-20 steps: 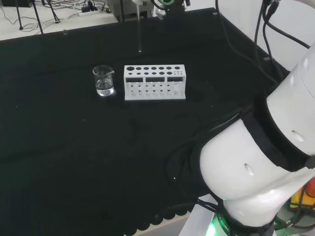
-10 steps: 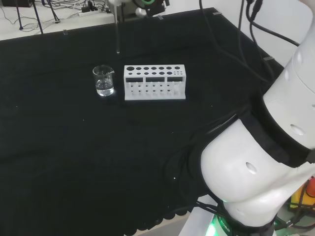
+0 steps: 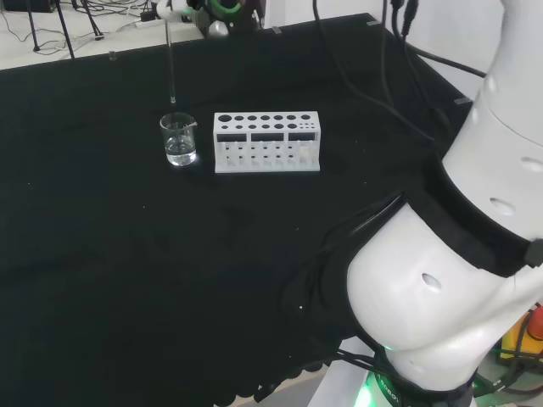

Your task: Stir in the beaker to the left of the white test tube rack with the glass rod.

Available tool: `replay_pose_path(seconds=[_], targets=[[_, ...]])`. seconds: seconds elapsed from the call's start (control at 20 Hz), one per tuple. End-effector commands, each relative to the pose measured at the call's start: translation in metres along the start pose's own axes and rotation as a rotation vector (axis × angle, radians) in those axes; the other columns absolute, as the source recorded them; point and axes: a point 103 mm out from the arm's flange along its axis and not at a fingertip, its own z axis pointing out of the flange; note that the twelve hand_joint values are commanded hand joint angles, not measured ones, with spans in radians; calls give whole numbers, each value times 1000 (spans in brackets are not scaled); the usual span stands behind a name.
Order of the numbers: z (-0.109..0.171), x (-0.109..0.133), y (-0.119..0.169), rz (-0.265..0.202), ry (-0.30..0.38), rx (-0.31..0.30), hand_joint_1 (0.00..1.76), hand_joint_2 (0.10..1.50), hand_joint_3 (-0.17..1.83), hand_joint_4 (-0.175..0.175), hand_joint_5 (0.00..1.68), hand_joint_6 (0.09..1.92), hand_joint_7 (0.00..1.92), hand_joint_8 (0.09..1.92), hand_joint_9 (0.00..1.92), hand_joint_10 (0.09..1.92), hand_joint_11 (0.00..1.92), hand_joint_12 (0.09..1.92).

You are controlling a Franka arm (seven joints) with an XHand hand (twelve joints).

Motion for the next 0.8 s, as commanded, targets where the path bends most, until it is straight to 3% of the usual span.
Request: replay_pose_path(seconds=[0.05,0.8], targets=[[23,10,23,-57,26,5,1302,1006,88,-175,1151,422,1158,1035,1592,938,1421,1124],[40,-16,24,-18,20,26,1302,1010,77,-175,1155,415,1159,1034,1592,937,1422,1122]])
